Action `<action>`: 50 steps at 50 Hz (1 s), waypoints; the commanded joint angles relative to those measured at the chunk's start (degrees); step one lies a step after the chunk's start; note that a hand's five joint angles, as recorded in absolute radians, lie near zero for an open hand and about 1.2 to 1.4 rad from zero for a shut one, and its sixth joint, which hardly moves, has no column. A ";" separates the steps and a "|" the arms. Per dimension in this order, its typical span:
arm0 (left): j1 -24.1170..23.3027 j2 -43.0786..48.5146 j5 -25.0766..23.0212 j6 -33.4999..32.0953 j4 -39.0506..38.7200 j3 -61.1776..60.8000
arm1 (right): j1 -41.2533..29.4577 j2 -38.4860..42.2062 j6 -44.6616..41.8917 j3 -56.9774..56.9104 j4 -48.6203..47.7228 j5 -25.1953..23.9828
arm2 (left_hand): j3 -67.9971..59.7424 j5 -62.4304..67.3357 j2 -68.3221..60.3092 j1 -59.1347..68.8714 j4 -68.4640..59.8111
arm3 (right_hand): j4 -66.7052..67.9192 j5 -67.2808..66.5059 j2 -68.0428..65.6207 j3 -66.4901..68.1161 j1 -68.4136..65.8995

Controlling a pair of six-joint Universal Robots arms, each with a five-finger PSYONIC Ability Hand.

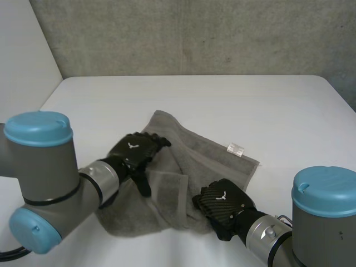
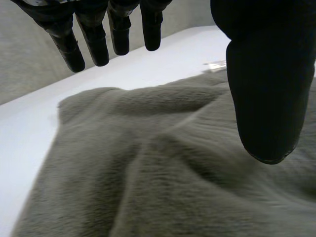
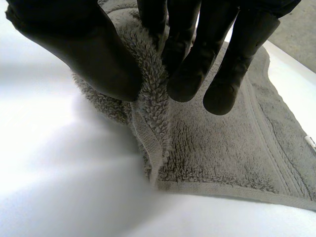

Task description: Fold the towel.

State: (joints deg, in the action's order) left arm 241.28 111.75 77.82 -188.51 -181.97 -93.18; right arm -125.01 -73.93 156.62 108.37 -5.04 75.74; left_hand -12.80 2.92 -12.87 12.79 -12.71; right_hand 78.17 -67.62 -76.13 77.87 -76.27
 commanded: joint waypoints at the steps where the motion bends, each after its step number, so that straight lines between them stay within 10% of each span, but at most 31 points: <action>1: -2.92 2.41 0.22 -0.36 0.04 0.54 | 0.12 0.02 0.09 0.08 0.03 0.10 | -4.96 4.84 -4.89 4.98 -5.05 | 1.83 -2.38 -3.87 2.13 -3.73; 16: -5.82 4.89 -0.30 -0.10 0.48 2.39 | 4.24 0.19 -0.08 -0.79 -0.14 2.56 | -67.15 67.03 -67.08 67.17 -67.24 | 1.83 -2.38 -3.87 2.13 -3.73; 31: -0.90 -10.32 0.23 0.69 1.18 7.66 | 7.41 -3.94 0.88 -10.64 0.91 3.36 | -67.20 67.08 -67.13 67.21 -67.29 | 1.83 -2.38 -3.87 2.13 -3.73; 50: 13.16 -28.87 0.14 32.60 3.47 13.81 | 12.86 -16.07 1.23 -45.18 27.37 2.48 | -67.20 67.08 -67.13 67.21 -67.29 | 1.83 -2.38 -3.87 2.13 -3.73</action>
State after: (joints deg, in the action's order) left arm 248.95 84.71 78.19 -163.27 -178.46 -77.35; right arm -112.59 -89.54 158.11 70.23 14.92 79.44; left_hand -69.47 58.58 -69.75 67.95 -69.75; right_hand 78.17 -67.63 -76.19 77.86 -76.27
